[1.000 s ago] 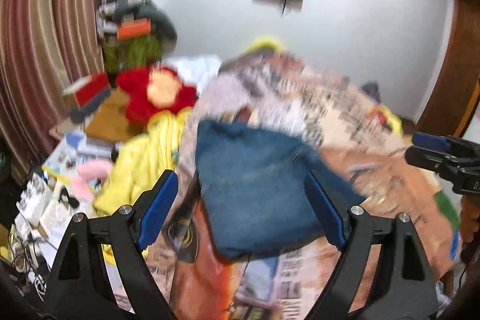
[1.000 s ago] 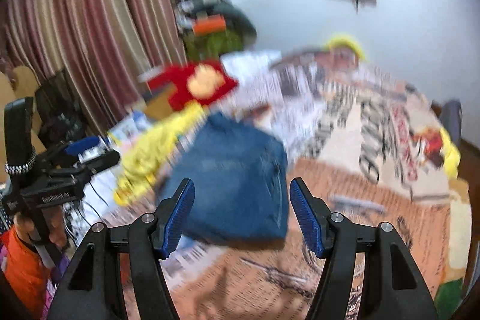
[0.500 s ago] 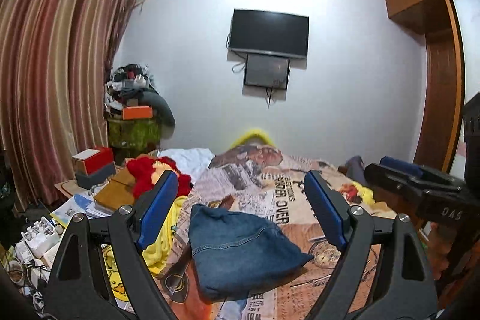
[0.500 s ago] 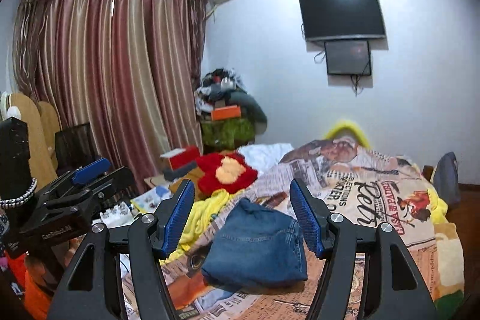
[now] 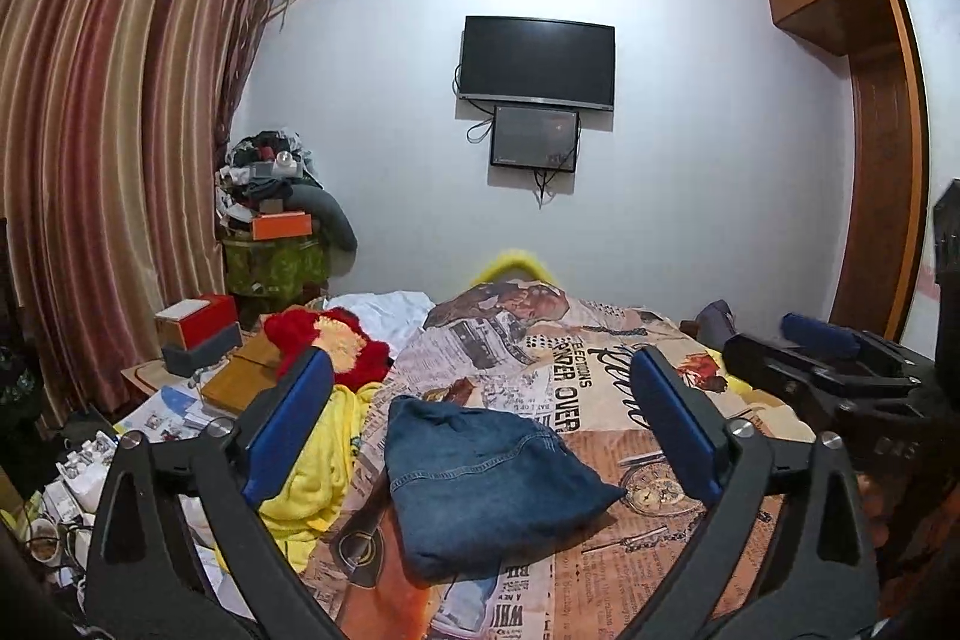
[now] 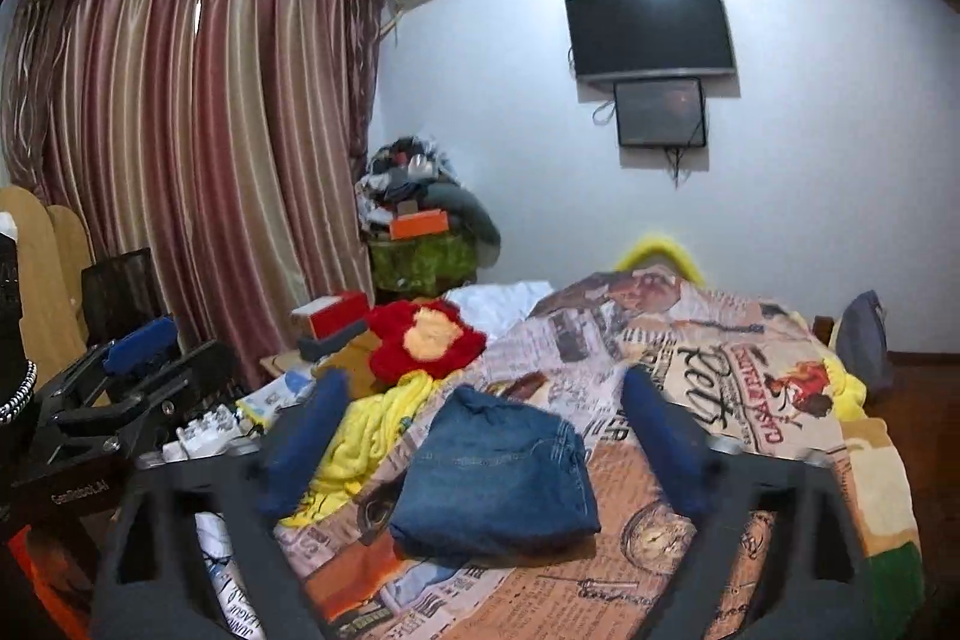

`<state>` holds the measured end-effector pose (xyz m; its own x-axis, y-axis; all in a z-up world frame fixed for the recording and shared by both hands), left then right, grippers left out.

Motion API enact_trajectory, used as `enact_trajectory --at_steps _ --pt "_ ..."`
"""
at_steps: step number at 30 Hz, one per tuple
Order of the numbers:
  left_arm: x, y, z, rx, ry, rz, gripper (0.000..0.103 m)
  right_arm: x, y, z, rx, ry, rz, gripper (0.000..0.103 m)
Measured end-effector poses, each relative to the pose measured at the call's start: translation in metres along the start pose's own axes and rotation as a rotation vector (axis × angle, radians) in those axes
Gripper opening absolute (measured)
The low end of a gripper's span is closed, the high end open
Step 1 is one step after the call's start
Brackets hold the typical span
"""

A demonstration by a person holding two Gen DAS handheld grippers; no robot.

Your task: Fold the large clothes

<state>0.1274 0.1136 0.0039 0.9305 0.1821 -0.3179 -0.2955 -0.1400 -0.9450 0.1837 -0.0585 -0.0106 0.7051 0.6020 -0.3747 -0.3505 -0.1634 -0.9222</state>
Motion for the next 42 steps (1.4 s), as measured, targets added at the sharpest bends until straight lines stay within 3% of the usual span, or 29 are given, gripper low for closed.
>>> enact_trajectory --at_steps 8,42 --pt "0.003 0.005 0.002 -0.009 0.004 0.016 0.103 -0.011 -0.006 0.002 -0.042 0.081 -0.076 0.103" --pt "0.014 0.013 -0.003 -0.015 0.010 0.035 0.103 0.000 -0.001 -0.012 0.011 0.070 -0.020 0.103"
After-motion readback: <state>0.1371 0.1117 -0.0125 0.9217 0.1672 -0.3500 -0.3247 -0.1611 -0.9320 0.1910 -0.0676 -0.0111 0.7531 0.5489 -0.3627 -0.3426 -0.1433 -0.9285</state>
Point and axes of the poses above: each gripper's, at about its wrist camera, not at the fingertips, and x roughly the way its jaws point, z to its left, y to its underside, the point moved 7 cm from there along x, roughly the way its jaws point, and after that the axes turned 6 degrees about z, right-handed, at the moved point
